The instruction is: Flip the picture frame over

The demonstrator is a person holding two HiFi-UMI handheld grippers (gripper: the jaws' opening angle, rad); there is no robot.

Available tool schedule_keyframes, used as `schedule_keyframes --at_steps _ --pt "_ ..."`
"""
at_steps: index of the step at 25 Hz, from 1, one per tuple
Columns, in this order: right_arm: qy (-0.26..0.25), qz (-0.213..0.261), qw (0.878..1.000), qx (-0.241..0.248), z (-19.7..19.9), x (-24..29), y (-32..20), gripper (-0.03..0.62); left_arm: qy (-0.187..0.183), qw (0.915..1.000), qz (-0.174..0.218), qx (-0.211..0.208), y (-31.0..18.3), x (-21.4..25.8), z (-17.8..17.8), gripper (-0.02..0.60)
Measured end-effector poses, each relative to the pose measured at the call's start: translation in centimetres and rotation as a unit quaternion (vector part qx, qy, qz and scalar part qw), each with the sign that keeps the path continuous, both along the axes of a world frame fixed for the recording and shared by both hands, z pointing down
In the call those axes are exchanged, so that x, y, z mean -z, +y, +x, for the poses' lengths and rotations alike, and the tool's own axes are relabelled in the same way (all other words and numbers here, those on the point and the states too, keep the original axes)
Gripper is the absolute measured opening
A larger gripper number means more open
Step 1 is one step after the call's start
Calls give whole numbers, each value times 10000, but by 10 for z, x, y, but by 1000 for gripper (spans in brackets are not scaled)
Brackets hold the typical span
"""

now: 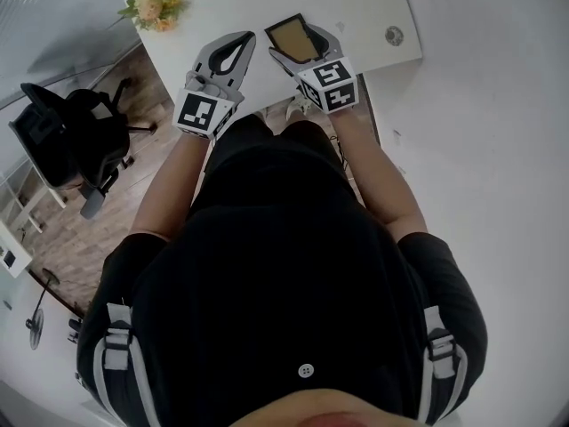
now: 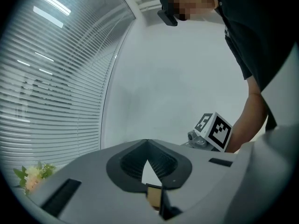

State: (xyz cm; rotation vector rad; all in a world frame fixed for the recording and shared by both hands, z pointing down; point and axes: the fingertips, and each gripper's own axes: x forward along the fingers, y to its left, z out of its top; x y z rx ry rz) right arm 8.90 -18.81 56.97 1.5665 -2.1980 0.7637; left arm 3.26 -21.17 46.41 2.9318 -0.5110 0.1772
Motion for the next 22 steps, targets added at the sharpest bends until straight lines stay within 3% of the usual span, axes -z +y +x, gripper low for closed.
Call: schedule_keyframes --at_steps 17,22 --pt "538 -1202 9908 -321 -15 -110 -1 319 -389 9988 -200 -205 -22 -73 -5 5" --pt "617 -1497 9862 -357 -16 -130 0 293 -351 9987 -257 -248 -22 -84 -2 5"
